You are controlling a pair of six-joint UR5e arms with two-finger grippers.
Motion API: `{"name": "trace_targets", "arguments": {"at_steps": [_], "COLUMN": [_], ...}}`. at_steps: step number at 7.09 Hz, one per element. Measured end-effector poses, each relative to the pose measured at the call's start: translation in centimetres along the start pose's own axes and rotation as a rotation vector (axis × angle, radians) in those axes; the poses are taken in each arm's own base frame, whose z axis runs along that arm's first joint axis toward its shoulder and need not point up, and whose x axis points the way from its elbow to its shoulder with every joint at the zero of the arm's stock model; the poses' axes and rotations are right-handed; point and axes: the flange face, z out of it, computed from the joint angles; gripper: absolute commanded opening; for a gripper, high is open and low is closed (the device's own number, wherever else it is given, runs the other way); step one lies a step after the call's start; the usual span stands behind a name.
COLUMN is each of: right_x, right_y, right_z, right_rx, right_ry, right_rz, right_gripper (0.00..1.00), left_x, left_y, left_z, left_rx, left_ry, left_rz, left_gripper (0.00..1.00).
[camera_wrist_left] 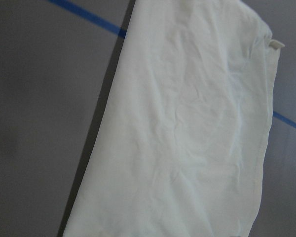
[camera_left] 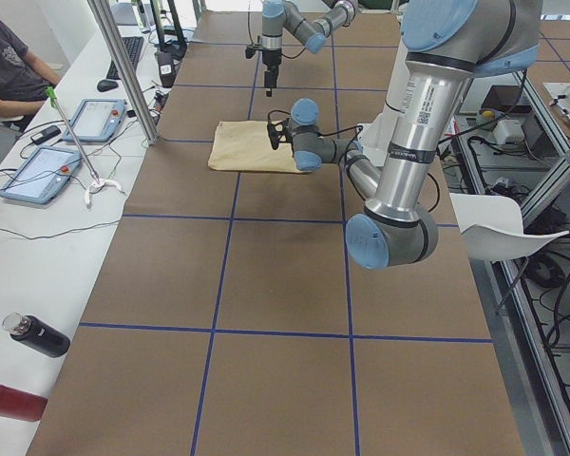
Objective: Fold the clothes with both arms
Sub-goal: 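Lower the left gripper to the shirt's near corner while the right gripper hovers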
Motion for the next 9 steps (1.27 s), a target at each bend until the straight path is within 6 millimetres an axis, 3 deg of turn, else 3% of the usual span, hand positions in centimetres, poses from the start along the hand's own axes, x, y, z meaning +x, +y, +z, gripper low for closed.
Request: {"name": "trace_targets", "arguments": {"at_steps": [1,3,9], "right_x": [-0.3,-0.6,-0.7], "right_y": [0.8,1.4,1.6], "right_z": [0.1,0.1,0.2], "right_rx": [-0.006,-0.009,-0.015], "right_ry": [-0.005,-0.01,-0.011], "right_rz": [0.011,0.015,0.007], "right_gripper": [1.0,1.0,1.0], "left_x": [-1.3,-3.0,-3.6], "left_y": [1.5,2.4,3.8], "left_z": [1.1,2.6,4.8], "left_rx": [0.0,0.0,-0.019], "left_ry": [-0.022,-0.067,-0.128], "left_rz": [-0.02,-0.035,-0.038], "left_gripper": [0.89,0.87,0.84]}}
